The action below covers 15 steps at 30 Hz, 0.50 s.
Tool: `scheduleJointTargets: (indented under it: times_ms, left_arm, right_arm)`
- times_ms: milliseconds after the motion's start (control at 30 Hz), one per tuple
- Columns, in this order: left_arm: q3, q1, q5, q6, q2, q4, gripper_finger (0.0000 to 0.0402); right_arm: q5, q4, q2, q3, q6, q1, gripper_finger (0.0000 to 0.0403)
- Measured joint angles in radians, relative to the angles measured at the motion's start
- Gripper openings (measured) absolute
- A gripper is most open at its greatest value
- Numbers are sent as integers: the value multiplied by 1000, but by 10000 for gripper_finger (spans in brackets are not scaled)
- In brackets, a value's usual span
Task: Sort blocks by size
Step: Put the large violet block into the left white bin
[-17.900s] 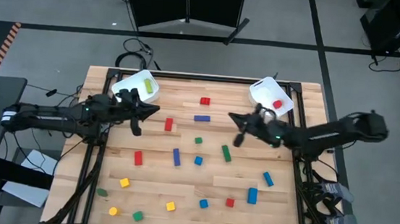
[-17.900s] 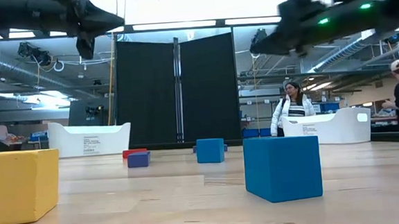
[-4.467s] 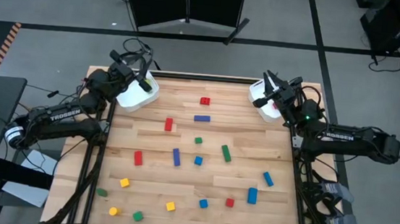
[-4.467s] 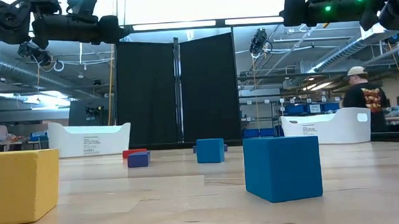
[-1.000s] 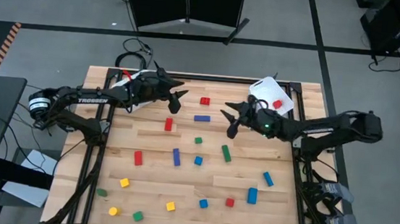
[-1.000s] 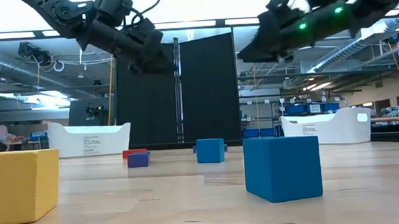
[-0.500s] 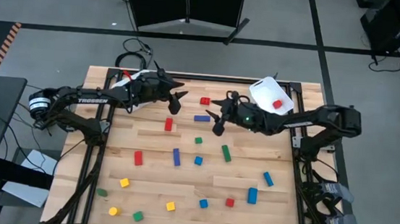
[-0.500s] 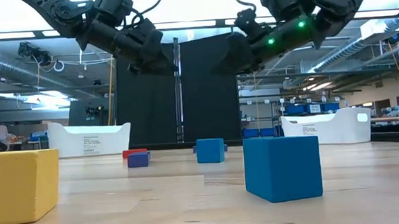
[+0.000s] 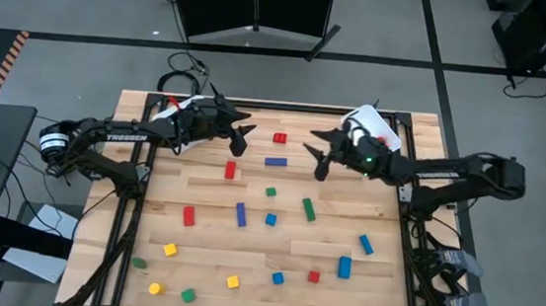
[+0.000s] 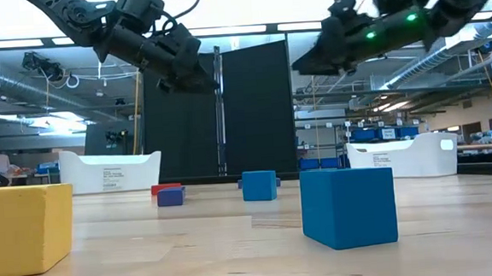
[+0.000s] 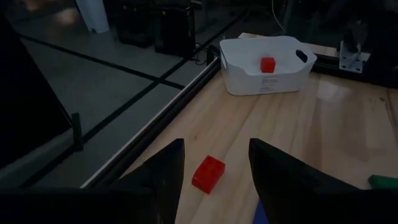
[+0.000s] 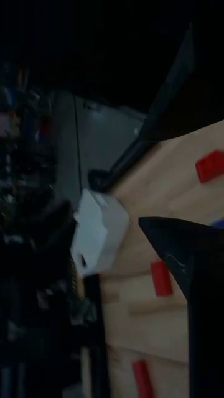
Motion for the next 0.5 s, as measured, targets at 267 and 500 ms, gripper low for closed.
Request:
scheduleJointTargets:
  times_ms: [267,500]
  left_arm:
    - [0,-2,0,2,0,-9,188]
    - [0,-2,1,7,0,-7,188]
  right_arm:
    - [15,-11,-141,-65,31,-9,220]
    - [13,-4,-99,-66,67,-6,217]
